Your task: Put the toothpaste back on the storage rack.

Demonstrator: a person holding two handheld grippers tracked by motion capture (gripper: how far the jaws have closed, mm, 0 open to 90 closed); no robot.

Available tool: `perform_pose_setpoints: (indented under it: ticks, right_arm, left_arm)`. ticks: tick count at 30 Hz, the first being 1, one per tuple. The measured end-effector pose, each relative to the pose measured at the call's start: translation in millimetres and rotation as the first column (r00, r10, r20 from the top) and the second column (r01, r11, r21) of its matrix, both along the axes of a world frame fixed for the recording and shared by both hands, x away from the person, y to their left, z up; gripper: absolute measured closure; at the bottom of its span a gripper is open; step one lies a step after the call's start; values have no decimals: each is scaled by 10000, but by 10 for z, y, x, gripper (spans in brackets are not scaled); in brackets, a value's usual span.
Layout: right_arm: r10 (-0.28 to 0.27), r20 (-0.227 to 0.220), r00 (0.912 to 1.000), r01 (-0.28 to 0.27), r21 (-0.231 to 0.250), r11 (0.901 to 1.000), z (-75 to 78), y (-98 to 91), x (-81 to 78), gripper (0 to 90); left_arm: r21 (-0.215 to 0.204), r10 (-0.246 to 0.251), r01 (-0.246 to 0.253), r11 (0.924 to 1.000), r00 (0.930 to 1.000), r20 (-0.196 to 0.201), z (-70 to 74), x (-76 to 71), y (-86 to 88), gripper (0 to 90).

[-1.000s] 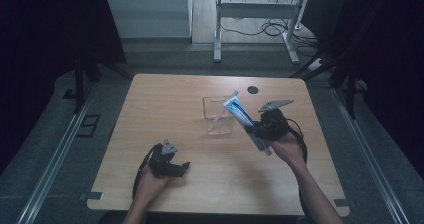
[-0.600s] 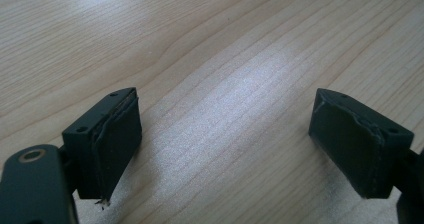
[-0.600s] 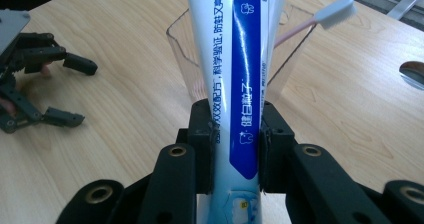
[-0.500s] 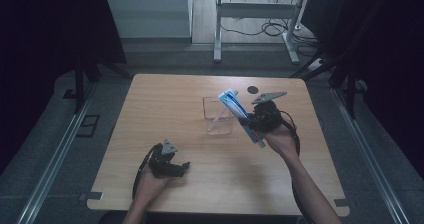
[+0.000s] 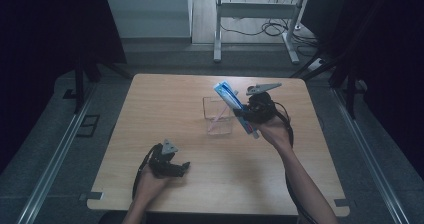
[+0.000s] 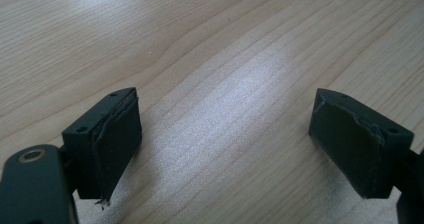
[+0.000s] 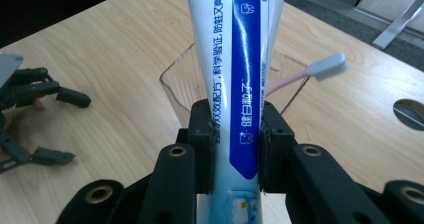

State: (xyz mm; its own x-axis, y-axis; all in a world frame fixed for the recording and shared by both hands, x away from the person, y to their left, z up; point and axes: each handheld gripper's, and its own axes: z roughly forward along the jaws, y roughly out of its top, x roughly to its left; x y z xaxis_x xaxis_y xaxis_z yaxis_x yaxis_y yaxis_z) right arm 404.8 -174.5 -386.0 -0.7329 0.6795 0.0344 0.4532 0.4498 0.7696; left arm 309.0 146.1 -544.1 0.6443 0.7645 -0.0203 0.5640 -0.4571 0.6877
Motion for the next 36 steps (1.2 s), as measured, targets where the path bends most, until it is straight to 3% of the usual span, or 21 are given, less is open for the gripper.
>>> perform_pose_setpoints:
  ticks: [18,36]
  right_arm:
    - [102,497,9987,-118,319,9994,117,215,216,725]
    - [75,522,9986,-107,606,9981,56,421,479,726]
  left_arm:
    - [-7,5,-5,10000,10000,13,-1,0,-1,136]
    - [-18,6,-6,10000,10000,5,-1,0,-1,136]
